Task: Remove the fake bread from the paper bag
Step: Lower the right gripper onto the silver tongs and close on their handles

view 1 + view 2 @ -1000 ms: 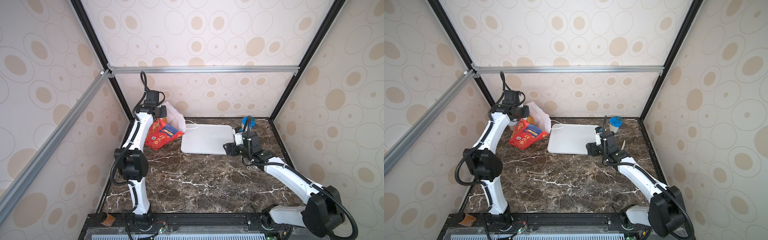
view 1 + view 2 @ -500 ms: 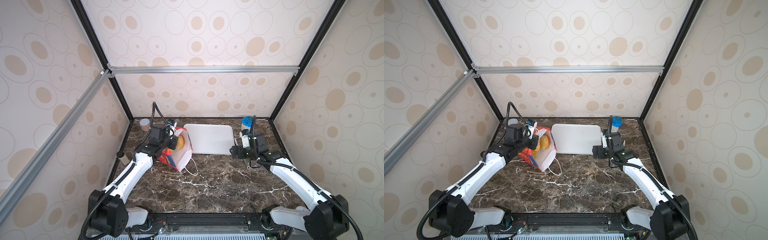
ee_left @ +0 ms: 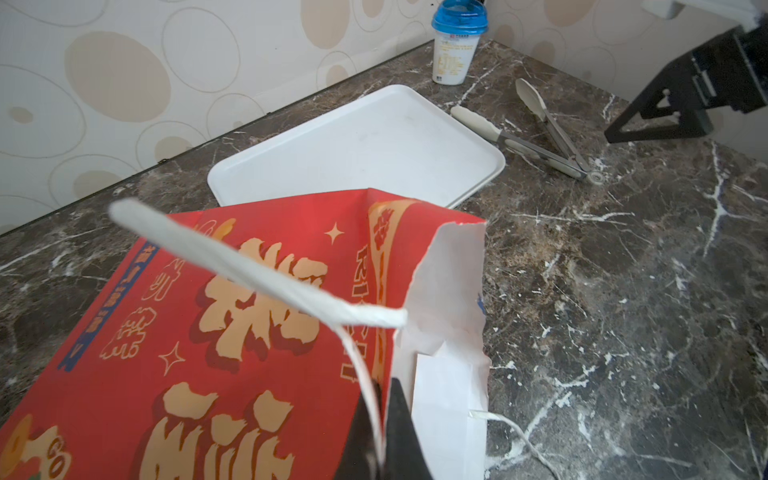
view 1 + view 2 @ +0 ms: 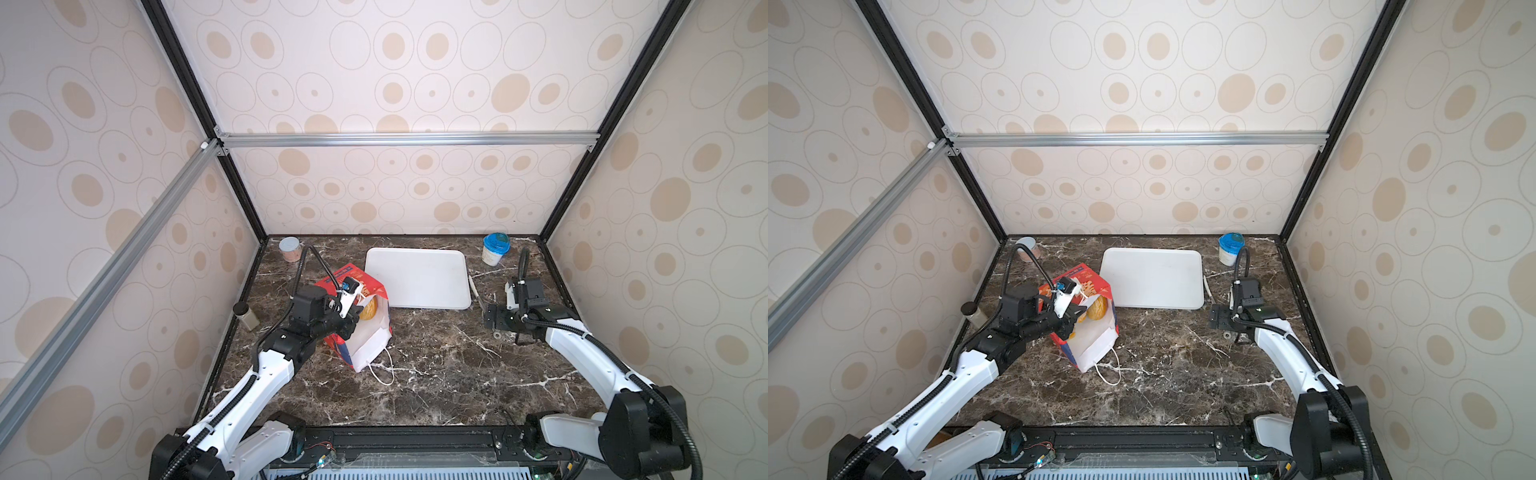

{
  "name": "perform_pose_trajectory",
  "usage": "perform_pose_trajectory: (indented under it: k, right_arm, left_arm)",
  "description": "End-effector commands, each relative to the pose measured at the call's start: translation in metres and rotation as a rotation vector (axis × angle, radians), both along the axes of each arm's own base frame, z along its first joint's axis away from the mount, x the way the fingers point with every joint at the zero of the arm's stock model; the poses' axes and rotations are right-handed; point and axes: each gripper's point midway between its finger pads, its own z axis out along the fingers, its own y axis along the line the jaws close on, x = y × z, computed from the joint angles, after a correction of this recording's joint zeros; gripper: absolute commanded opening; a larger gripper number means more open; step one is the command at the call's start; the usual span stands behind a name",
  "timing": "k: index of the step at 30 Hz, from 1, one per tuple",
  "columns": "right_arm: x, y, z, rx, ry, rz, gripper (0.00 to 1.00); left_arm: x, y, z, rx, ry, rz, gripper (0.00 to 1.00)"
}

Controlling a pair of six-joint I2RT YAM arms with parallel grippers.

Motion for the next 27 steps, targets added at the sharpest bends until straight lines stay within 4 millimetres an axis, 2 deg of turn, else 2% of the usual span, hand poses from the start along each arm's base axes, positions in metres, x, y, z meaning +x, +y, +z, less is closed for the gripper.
perform_pose_trajectory:
  k: [1,6,16,23,27]
  right_arm:
    - [0.000,-0.005,-0.013,0.001,0.051,-0.010,1.00]
    - [0.010,-0.009,-0.029,-0.011,0.135,-0.013,1.00]
    - [0.042,-0.017,-0.066,-0.050,0.229,-0.020,0.99]
    - [0.062,-0.023,-0.083,-0.065,0.281,-0.025,0.96]
    - [0.068,-0.024,-0.089,-0.061,0.310,-0.018,0.90]
  left_arm:
    - [-0.008,-0.008,0.017,0.001,-0.096,-0.060,0.00]
    - [-0.014,-0.005,0.026,-0.058,-0.145,-0.020,0.00]
    - [-0.010,0.005,0.045,-0.076,-0.235,0.047,0.00]
    - [-0.008,0.009,0.044,-0.076,-0.246,0.072,0.00]
    - [-0.006,0.012,0.045,-0.069,-0.258,0.087,0.00]
